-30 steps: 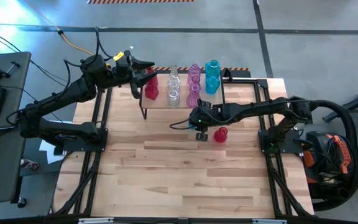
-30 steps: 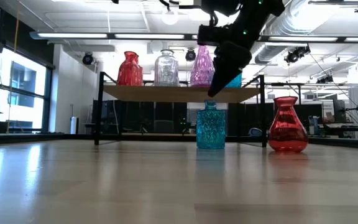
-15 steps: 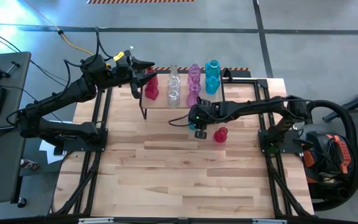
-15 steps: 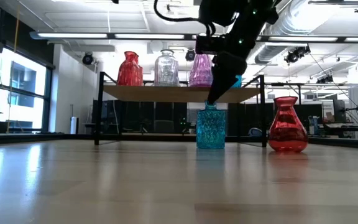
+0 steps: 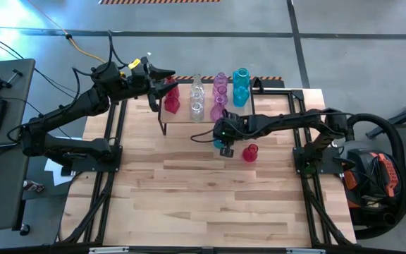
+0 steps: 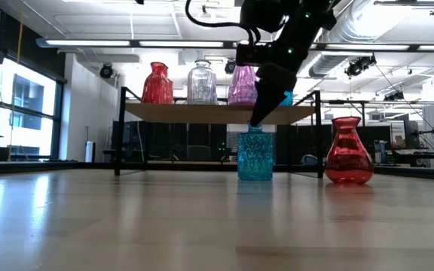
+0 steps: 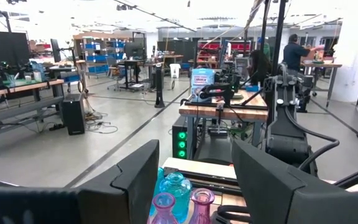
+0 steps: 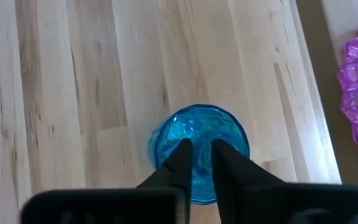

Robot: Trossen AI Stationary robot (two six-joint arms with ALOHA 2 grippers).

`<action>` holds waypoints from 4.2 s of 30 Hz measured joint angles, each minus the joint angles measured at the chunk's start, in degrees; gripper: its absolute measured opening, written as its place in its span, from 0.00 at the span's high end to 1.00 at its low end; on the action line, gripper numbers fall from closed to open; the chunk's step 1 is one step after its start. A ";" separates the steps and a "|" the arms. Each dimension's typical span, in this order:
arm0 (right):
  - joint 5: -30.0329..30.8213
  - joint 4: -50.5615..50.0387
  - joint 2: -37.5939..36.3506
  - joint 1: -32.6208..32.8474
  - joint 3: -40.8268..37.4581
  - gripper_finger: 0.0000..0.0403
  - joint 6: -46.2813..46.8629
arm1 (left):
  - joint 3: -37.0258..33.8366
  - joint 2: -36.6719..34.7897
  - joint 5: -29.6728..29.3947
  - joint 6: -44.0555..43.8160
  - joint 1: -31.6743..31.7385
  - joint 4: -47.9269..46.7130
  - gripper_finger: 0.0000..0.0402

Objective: Sort vases onto shelf
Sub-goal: Put the blue vase on the shelf aligned with the other blue vases

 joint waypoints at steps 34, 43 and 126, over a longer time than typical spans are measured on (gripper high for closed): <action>1.54 -19.36 -5.53 4.58 8.20 1.00 6.72 | 0.00 0.01 0.00 0.00 0.02 0.00 0.52; -0.53 -32.74 -5.55 5.31 20.42 1.00 7.74 | 0.00 0.01 0.00 0.00 0.02 0.00 0.52; 13.15 -42.40 -4.68 -6.69 29.71 0.92 4.68 | 0.00 0.02 0.00 0.00 0.01 0.00 0.52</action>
